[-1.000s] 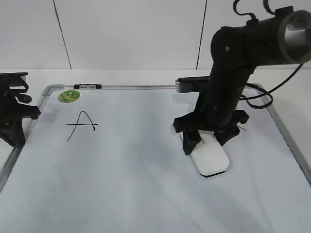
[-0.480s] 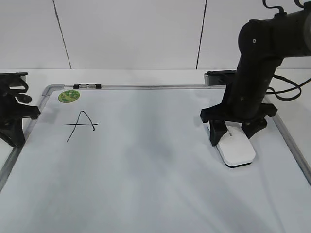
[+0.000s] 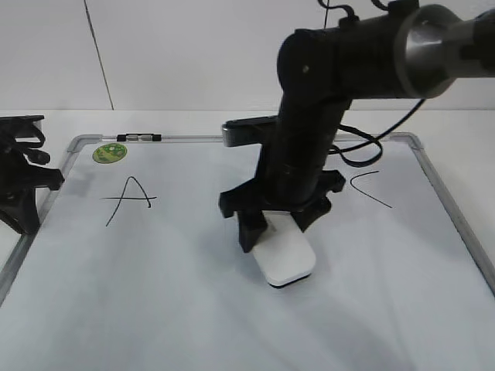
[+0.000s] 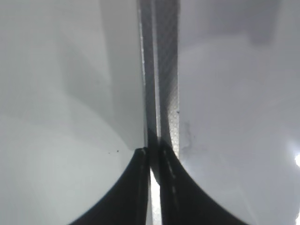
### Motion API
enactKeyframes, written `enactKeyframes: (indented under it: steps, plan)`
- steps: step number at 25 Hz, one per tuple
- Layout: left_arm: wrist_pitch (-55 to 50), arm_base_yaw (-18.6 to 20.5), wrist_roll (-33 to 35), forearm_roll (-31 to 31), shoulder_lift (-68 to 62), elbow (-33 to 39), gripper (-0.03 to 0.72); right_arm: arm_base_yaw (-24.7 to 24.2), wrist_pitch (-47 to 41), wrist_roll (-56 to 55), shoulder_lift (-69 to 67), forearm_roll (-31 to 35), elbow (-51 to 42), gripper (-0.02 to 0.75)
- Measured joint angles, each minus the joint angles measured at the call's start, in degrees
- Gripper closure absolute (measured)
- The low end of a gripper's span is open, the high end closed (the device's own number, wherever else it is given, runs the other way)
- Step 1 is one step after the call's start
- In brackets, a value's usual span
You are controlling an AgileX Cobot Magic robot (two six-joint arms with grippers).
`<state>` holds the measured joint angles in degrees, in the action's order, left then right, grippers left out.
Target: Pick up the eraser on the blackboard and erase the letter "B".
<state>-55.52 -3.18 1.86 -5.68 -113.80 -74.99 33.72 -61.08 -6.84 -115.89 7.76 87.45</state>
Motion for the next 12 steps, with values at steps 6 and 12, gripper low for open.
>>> enactKeyframes:
  steps: [6,12]
  plan:
    - [0.0,0.0,0.0,-0.1,0.0,0.0,0.665,2.6,-1.2,0.0,0.0,0.7,2.7,0.205]
    - [0.0,0.0,0.0,-0.1,0.0,0.0,0.665,2.6,-2.4,0.0,-2.5,-0.6,2.8,0.205]
